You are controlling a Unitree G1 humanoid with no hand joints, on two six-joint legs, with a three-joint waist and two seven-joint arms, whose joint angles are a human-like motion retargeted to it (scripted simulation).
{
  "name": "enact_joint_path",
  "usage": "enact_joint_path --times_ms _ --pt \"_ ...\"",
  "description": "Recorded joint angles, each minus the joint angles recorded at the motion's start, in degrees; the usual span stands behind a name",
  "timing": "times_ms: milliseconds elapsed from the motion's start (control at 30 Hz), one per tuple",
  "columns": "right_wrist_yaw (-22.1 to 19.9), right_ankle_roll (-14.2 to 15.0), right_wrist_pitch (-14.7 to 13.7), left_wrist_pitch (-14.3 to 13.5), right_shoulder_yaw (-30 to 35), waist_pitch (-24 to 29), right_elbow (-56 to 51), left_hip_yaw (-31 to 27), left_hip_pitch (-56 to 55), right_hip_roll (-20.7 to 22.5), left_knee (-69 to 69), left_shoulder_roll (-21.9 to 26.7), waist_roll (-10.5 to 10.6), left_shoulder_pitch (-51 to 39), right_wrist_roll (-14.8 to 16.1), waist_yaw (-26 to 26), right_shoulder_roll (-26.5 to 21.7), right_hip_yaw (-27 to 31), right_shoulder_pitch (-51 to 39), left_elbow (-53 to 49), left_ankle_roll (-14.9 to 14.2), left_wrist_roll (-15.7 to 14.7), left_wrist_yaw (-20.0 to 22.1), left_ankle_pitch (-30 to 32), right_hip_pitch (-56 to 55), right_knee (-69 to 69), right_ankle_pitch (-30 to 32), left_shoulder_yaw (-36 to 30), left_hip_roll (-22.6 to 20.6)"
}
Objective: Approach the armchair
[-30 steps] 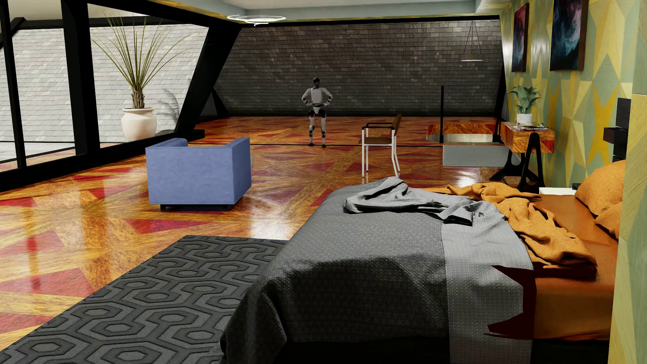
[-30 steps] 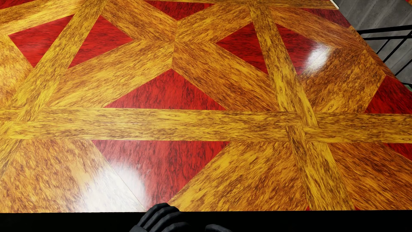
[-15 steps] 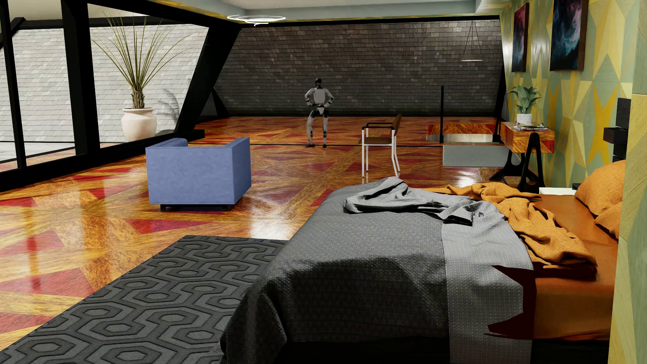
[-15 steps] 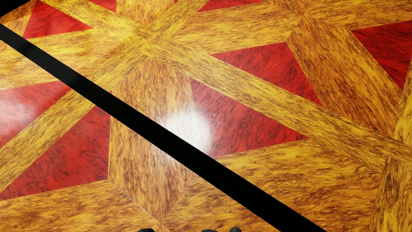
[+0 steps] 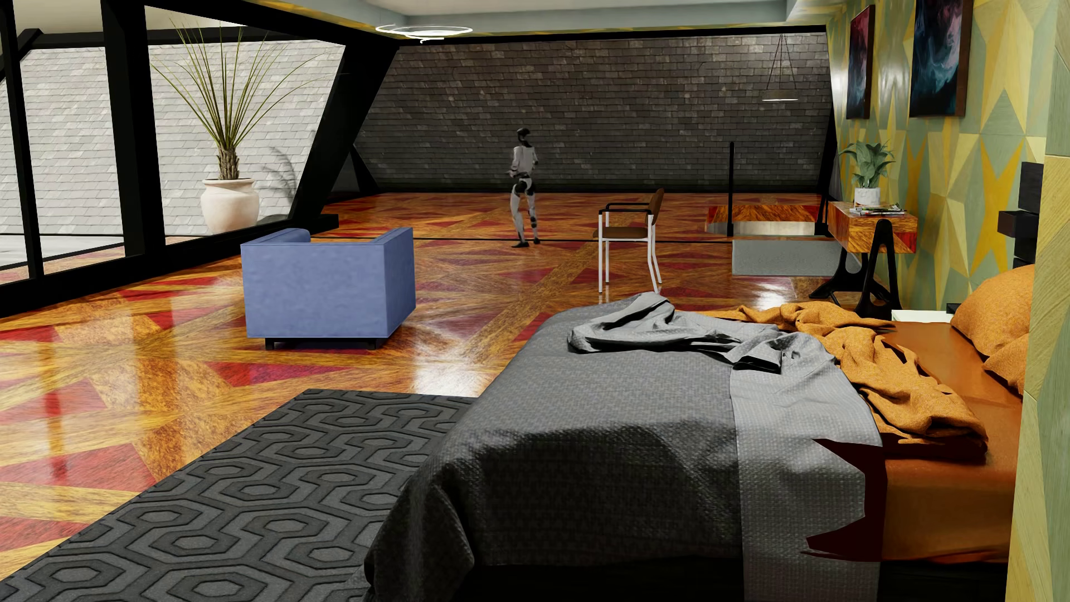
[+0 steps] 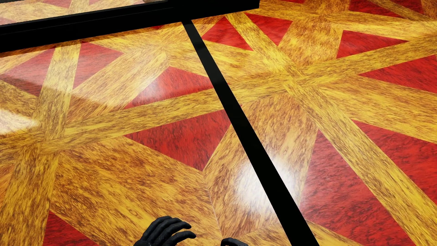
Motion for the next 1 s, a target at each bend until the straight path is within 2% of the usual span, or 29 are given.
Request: enact_joint_path --times_ms 33,67,100,167,200,233,333,400,500,533,600,667,700,767,800,833,867,900,933,967,1000 --pt "-0.24 -0.73 0.77 -0.45 -0.73 -0.05 0.06 -1.81 -0.66 -3.77 0.35 -0.42 -1.07 0.06 -0.07 0.45 -0.30 -0.11 0.57 -0.35 1.04 -0.06 0.20 -0.97 0.27 2.55 -1.41 0.17 -2.74" --pt "-0.85 -1.56 1.25 -0.74 -2.29 0.10 0.19 -4.28 -1.54 -7.05 1.28 -0.66 -2.15 0.14 -0.97 0.35 -0.60 4.20 1.55 -0.62 2.04 -0.38 0.37 -2.07 -1.34 5.92 -4.35 -0.10 -5.37" --pt "-2.02 -1.54 2.82 -0.69 -2.78 0.41 0.33 -7.42 -2.27 -7.90 2.15 -0.61 -3.06 0.14 -1.74 -0.34 -0.17 14.39 2.24 -1.03 3.01 -0.75 0.53 -2.95 -5.22 9.18 -7.87 -0.81 -7.72" --pt "-3.48 -2.30 4.51 -0.45 -6.40 0.94 -0.50 -13.80 -3.36 -1.46 3.18 -0.04 -4.47 -0.45 -4.06 -1.48 0.49 37.27 4.44 -1.70 4.68 -1.45 0.97 -4.07 -12.23 13.20 -12.45 -2.37 -11.16" --pt "-3.51 -1.17 4.69 -0.17 -8.66 1.11 -1.02 -16.78 -3.92 2.73 3.85 0.24 -5.02 -0.75 -5.66 -1.62 0.40 44.93 6.04 -1.75 5.34 -1.64 1.06 -4.56 -14.34 15.07 -13.32 -3.28 -12.33" --pt "-3.45 -0.54 4.53 0.28 -10.53 1.30 -1.17 -19.74 -4.34 6.20 4.32 0.52 -5.51 -0.96 -7.13 -1.56 -0.01 49.25 7.70 -1.66 5.94 -1.67 1.10 -4.91 -15.78 17.01 -13.59 -4.30 -13.41" --pt "-1.69 -1.97 2.71 1.05 -14.77 2.29 -1.07 -29.52 -4.96 14.14 5.13 0.96 -6.83 -0.42 -9.27 -1.56 -0.51 53.93 10.81 -2.61 7.48 -1.25 1.17 -5.38 -19.53 21.02 -14.52 -5.53 -17.55" --pt "-0.37 -1.93 1.25 1.04 -16.18 3.01 -1.90 -36.24 -4.89 20.09 5.21 0.77 -7.51 -0.34 -10.39 -1.48 -0.96 57.05 11.40 -3.39 8.38 -1.05 1.17 -5.33 -22.11 20.11 -13.98 -5.49 -20.76" --pt "0.19 -2.14 -0.55 1.29 -13.96 3.88 -2.65 -46.10 -3.83 27.69 4.96 0.15 -8.17 0.37 -10.90 -0.94 -2.09 59.61 9.65 -3.70 9.43 0.06 1.17 -5.03 -25.09 13.71 -8.95 -4.28 -25.33" --pt "0.47 -1.80 -0.95 1.45 -12.17 4.11 -3.04 -49.38 -3.19 30.04 4.73 -0.09 -8.27 0.82 -10.48 -0.74 -2.64 60.05 8.39 -3.63 9.68 0.48 1.17 -4.85 -25.70 10.31 -6.37 -3.74 -26.64" --pt "0.87 1.47 -1.33 1.45 -8.26 4.46 -3.27 -55.81 -1.60 34.02 4.12 -0.73 -8.36 2.08 -9.69 -0.34 -3.03 60.41 5.55 -3.86 9.88 1.09 1.16 -4.39 -26.36 2.39 -1.25 -2.29 -28.84" --pt "0.96 3.09 -1.23 1.04 -4.98 4.67 -3.22 -61.84 0.15 35.79 3.89 -1.41 -8.40 2.90 -9.20 0.06 -3.24 58.57 3.03 -4.28 10.02 1.70 1.17 -4.15 -26.53 -4.85 0.09 -0.93 -30.96" --pt "0.86 5.42 -0.92 0.77 -3.45 4.74 -3.23 -64.85 1.23 36.95 4.00 -1.50 -8.30 3.05 -8.85 0.17 -3.35 60.15 2.00 -4.35 10.22 2.03 1.17 -4.29 -26.44 -7.50 -0.09 -0.62 -32.00" --pt "0.74 7.16 -0.78 -0.24 -2.54 4.74 -2.64 -70.73 4.08 40.49 4.48 -1.26 -7.74 2.71 -8.11 0.12 -2.92 70.53 1.65 -3.20 10.91 1.66 1.16 -4.47 -25.53 -7.48 -0.90 -0.38 -33.79" --pt "0.99 2.77 -0.57 -0.30 -2.51 4.58 -2.53 -73.43 5.77 42.15 4.49 -1.02 -7.31 2.74 -7.24 0.09 -2.54 75.60 1.52 -2.72 11.38 1.18 1.16 -4.02 -24.40 -6.41 1.98 -0.35 -34.16" --pt "1.37 0.45 -0.56 -0.34 -2.99 4.34 -2.59 -75.50 7.25 41.11 4.77 -0.95 -6.81 2.69 -6.99 0.29 -2.10 74.84 1.46 -2.00 10.79 0.48 1.16 -3.41 -23.24 -6.72 7.08 -0.10 -34.29" --pt "1.50 -1.51 -0.83 -0.31 -3.60 4.08 -2.87 -76.73 8.71 39.59 5.78 -1.08 -6.08 2.74 -7.47 0.39 -1.48 71.85 1.23 -1.00 9.66 -0.03 1.16 -2.62 -22.22 -6.24 8.61 0.55 -34.00" --pt "1.22 -2.68 -1.20 -0.22 -3.87 3.81 -3.24 -77.51 9.51 38.82 7.55 -1.44 -5.06 3.04 -8.10 0.29 -0.89 69.22 0.80 0.25 8.28 0.03 1.17 -1.16 -21.25 -4.99 6.87 1.52 -33.43" --pt "0.89 -3.24 -1.90 -0.55 -4.44 3.56 -3.32 -77.69 9.52 38.37 10.47 -2.11 -3.88 2.95 -8.83 0.04 -0.47 66.94 0.93 2.43 5.60 0.57 1.16 1.65 -19.96 -3.90 4.43 2.62 -32.96" --pt "1.25 -4.08 -2.15 -0.59 -4.05 3.33 -3.41 -77.66 8.72 38.18 14.44 -2.13 -2.71 3.56 -8.15 -0.30 -0.41 64.71 0.49 3.64 -2.45 1.69 1.16 4.84 -18.59 -3.09 2.20 3.19 -32.36" --pt "1.97 -4.77 -2.09 -0.81 -3.67 3.20 -3.60 -74.92 6.64 38.12 20.44 -0.85 -1.67 3.74 -7.15 -1.01 -0.37 61.96 0.35 4.59 -10.56 2.48 1.07 8.98 -17.84 -1.47 -0.26 3.04 -31.84"
